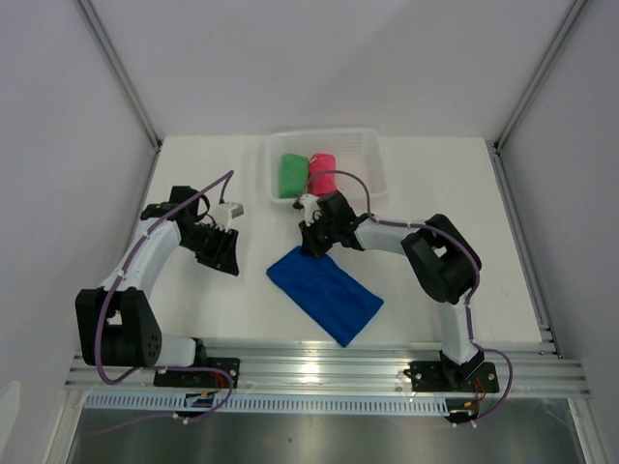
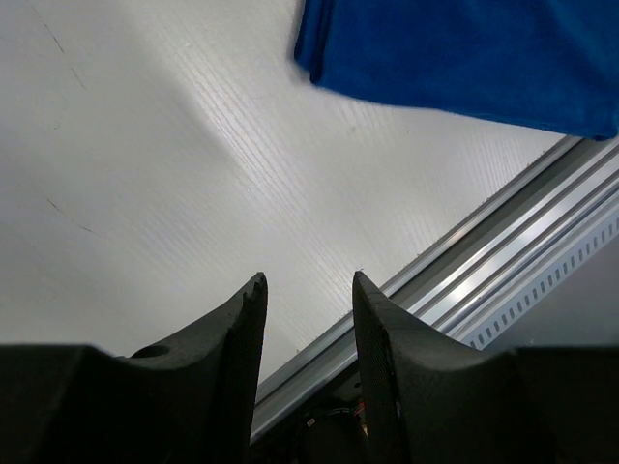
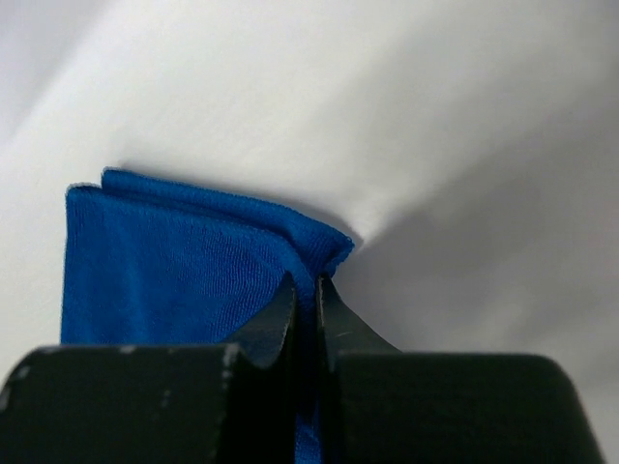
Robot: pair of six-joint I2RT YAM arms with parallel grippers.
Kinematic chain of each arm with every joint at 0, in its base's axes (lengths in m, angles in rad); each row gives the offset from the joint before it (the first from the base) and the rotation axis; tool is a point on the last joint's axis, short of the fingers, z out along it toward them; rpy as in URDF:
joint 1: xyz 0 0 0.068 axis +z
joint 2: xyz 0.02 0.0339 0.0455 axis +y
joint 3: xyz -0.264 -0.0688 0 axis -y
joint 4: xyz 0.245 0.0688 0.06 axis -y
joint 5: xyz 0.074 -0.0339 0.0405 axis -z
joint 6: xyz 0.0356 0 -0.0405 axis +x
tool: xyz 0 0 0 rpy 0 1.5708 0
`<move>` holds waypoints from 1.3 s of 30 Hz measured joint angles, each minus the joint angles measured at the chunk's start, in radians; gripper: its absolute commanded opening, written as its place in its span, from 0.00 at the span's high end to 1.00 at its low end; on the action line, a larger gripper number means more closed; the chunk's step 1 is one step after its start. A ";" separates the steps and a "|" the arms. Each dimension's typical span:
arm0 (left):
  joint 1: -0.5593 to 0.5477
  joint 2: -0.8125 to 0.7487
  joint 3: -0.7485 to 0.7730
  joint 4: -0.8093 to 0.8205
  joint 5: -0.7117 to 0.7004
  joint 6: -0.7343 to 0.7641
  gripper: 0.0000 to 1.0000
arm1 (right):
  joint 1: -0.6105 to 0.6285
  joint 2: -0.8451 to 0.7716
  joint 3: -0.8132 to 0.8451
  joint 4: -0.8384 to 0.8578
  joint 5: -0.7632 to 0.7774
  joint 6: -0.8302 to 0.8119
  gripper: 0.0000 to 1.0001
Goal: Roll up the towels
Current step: Fold the towel
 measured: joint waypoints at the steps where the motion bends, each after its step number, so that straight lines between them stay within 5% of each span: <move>1: 0.000 0.005 0.002 -0.002 0.000 0.000 0.57 | -0.021 -0.018 -0.032 0.019 0.008 0.043 1.00; 9: -0.006 0.046 0.029 -0.011 0.004 0.008 0.57 | -0.251 -0.253 -0.387 0.161 0.151 0.388 1.00; 13: -0.050 0.059 0.041 -0.013 0.000 0.012 0.57 | -0.298 -0.268 -0.409 0.174 0.192 0.470 0.99; 16: -0.111 0.070 0.056 -0.018 -0.004 0.026 0.57 | -0.312 -0.244 -0.380 0.171 0.202 0.504 0.86; 18: -0.164 0.077 0.073 -0.025 -0.011 0.035 0.57 | -0.322 -0.218 -0.343 0.169 0.209 0.515 0.68; 24: -0.336 0.098 0.127 -0.035 -0.031 0.063 0.56 | -0.346 -0.203 -0.276 0.117 0.249 0.494 0.52; 33: -0.644 0.134 0.185 -0.030 -0.073 0.102 0.54 | -0.371 -0.410 -0.266 -0.081 0.349 0.340 0.54; 39: -0.933 0.164 0.187 0.039 -0.158 0.167 0.53 | -0.385 -0.599 -0.354 -0.109 0.226 0.258 0.53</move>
